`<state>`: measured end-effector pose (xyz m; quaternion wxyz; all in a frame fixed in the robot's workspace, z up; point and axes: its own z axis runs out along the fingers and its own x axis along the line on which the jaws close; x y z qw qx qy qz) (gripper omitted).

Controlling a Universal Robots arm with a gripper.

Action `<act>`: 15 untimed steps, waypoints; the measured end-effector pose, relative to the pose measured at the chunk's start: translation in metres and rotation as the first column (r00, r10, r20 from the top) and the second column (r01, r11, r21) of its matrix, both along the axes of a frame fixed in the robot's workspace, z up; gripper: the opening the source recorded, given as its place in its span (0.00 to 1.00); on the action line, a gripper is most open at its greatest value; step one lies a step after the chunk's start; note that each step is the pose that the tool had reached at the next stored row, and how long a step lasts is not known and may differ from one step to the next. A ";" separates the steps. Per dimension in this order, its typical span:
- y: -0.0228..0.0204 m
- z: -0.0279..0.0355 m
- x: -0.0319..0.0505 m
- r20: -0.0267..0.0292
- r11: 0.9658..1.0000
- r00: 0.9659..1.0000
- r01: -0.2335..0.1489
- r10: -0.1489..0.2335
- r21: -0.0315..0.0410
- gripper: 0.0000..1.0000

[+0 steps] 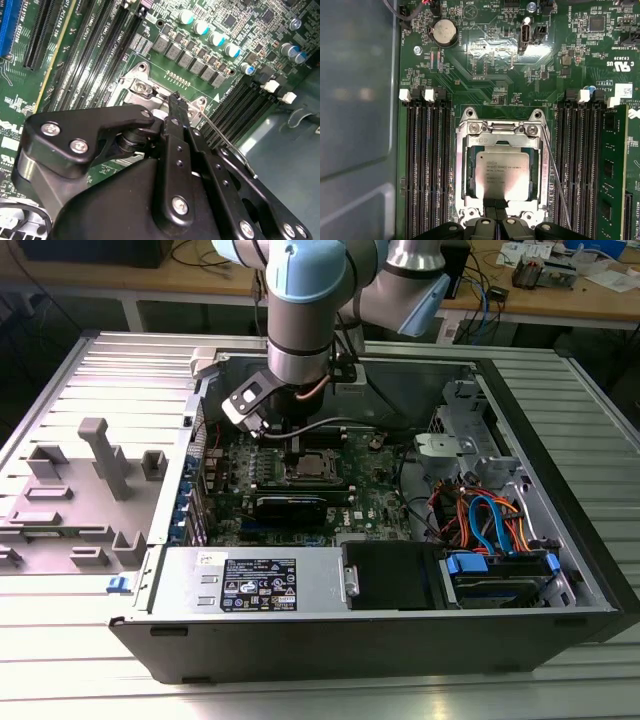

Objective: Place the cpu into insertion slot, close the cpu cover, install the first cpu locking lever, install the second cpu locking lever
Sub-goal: 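Close the cpu cover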

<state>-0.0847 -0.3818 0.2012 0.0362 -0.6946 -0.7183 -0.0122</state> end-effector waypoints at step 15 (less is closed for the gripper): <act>0.0000 0.0092 -0.0010 0.000 1.000 1.000 -0.001 0.001 -0.001 0.11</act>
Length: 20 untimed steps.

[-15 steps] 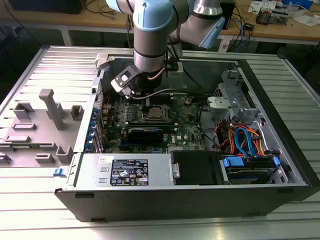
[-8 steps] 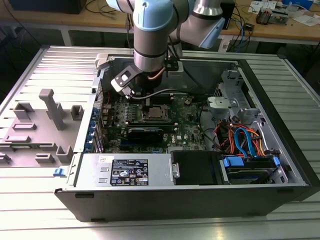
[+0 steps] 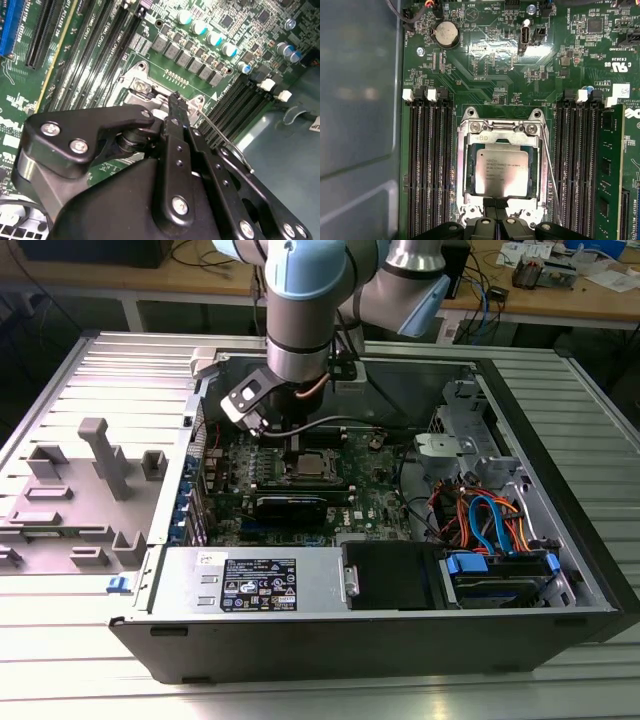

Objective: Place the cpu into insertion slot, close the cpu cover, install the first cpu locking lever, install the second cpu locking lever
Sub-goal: 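Close the cpu cover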

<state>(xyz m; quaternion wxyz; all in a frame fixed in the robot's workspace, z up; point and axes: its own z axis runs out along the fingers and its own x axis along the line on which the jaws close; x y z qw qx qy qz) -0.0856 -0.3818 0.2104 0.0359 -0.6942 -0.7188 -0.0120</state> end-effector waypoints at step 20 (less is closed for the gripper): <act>0.0001 0.0002 -0.0011 0.000 1.000 1.000 -0.001 0.001 -0.001 0.11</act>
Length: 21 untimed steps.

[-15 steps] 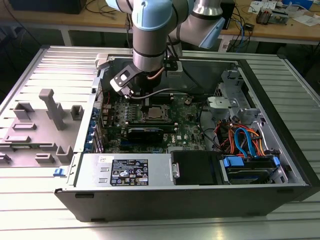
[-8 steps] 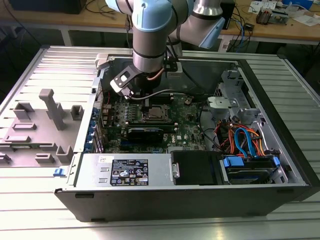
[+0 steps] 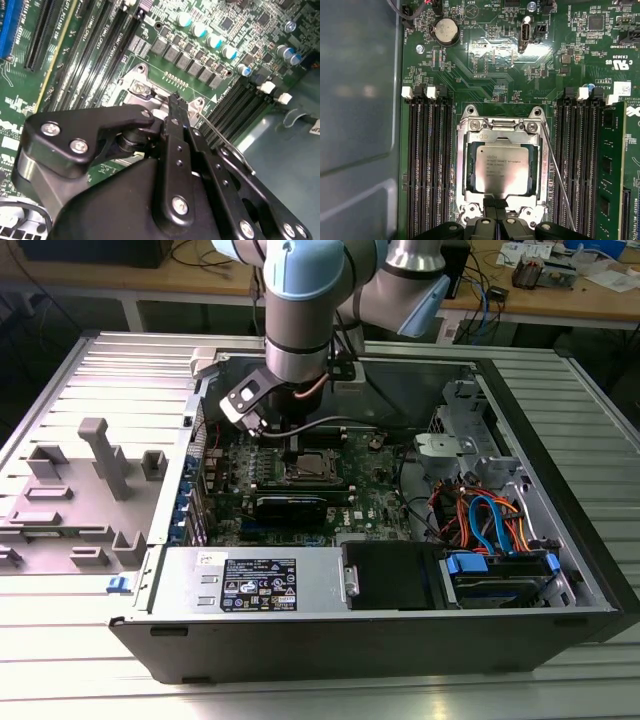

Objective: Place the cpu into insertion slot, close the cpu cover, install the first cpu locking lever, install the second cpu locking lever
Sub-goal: 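Close the cpu cover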

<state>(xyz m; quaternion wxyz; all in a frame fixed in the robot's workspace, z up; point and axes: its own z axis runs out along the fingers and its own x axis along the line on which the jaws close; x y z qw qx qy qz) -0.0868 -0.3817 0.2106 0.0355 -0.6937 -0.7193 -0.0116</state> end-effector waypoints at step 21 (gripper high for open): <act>0.0000 0.0008 0.0383 0.000 1.000 1.000 0.000 0.000 -0.001 0.11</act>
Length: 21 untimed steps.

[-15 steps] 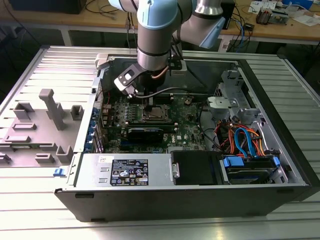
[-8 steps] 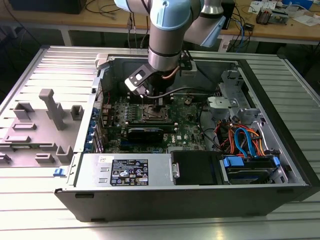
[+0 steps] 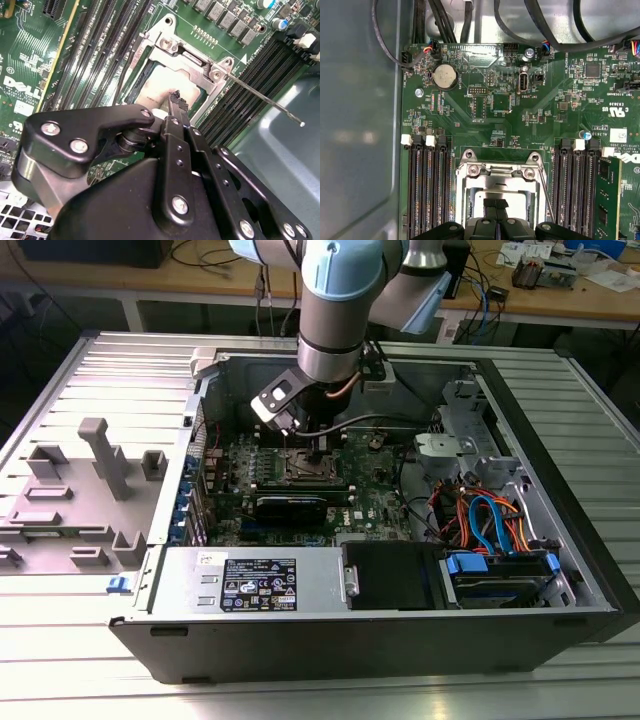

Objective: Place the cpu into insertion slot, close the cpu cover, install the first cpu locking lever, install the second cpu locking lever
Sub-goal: 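Install the first cpu locking lever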

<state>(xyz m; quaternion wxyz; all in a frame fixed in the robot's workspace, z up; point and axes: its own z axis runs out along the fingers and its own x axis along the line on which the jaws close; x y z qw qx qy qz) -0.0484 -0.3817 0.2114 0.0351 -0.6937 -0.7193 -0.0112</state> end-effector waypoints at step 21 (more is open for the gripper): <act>0.0000 -0.0001 0.0040 0.000 1.000 1.000 0.000 0.000 0.000 0.11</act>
